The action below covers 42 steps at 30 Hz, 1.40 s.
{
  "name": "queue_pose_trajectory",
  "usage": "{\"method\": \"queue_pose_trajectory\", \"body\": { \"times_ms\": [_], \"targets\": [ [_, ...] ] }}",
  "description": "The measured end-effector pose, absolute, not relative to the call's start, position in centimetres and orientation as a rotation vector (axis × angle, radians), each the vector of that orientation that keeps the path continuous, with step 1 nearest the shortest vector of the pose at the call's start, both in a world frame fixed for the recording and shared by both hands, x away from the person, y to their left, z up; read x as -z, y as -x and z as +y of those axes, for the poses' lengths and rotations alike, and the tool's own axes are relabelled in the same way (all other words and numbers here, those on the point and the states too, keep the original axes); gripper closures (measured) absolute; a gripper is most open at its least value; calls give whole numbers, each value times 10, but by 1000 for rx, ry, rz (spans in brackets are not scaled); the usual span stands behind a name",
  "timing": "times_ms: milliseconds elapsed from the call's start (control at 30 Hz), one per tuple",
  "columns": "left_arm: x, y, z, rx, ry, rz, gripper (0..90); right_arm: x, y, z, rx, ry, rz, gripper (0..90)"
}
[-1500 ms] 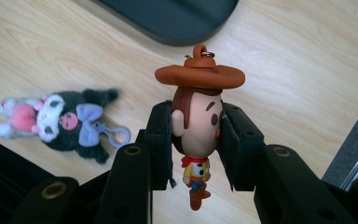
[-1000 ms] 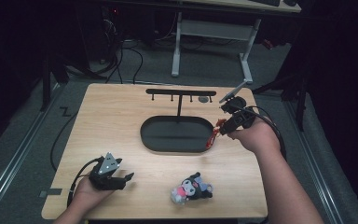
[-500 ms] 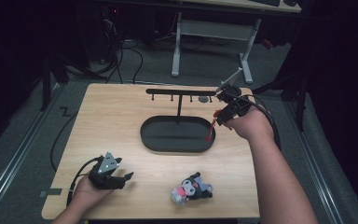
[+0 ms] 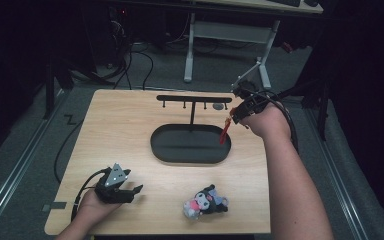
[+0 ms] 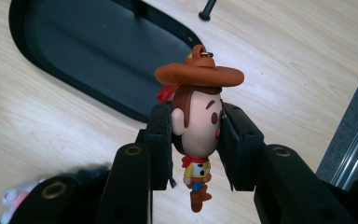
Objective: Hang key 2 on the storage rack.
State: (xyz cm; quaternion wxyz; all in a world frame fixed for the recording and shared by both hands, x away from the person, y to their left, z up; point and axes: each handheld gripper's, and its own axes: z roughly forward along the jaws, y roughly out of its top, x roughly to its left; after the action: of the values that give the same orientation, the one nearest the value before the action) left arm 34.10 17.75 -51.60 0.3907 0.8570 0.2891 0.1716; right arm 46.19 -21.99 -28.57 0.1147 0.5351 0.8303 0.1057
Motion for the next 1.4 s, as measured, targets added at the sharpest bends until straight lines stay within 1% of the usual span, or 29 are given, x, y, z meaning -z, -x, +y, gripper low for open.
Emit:
{"method": "queue_pose_trajectory", "body": {
  "times_ms": [467,800,1067,1300,1400],
  "targets": [
    [517,-341,178,-430,-2183,735,289,288,-486,-217,-357,-1600,2388,669],
    [517,-341,180,-426,-2179,738,292,296,-504,-210,-362,-1604,2375,669],
    [517,-340,180,-424,-2176,740,296,301,-504,-216,-368,-1631,2333,669],
    [517,-340,181,-424,-2180,739,300,308,-503,-232,-369,-1677,2282,669],
    [517,-340,179,-423,-2184,732,299,319,-500,-235,-341,-1678,2303,669]
  ]
}}
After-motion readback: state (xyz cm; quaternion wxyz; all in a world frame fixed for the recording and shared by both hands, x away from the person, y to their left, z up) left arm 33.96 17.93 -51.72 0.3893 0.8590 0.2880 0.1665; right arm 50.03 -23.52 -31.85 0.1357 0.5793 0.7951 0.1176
